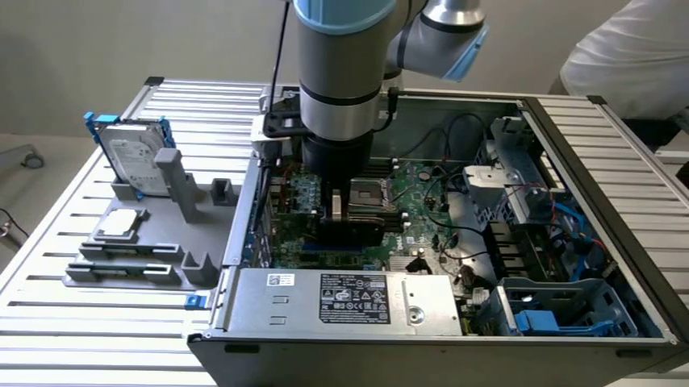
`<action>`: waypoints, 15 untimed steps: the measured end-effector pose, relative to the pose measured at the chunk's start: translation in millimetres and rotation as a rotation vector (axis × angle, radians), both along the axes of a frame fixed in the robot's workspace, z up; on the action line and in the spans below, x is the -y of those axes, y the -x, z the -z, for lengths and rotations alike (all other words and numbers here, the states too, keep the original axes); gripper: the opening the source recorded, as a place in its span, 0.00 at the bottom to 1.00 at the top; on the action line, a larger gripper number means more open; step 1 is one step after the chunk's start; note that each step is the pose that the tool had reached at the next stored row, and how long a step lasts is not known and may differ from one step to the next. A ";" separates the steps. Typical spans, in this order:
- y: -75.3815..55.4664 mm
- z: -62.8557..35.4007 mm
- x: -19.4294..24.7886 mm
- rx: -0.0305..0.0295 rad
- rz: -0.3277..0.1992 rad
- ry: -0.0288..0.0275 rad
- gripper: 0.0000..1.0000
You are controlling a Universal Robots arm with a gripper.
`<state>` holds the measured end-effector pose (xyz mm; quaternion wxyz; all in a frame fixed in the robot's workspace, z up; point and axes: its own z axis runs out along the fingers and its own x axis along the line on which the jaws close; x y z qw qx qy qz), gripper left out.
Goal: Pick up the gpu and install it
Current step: 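Insert the gpu into the slot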
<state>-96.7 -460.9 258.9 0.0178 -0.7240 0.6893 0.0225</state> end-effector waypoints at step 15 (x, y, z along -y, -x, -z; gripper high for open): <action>0.1 -8.5 0.1 -0.0003 0.000 -0.0009 0.26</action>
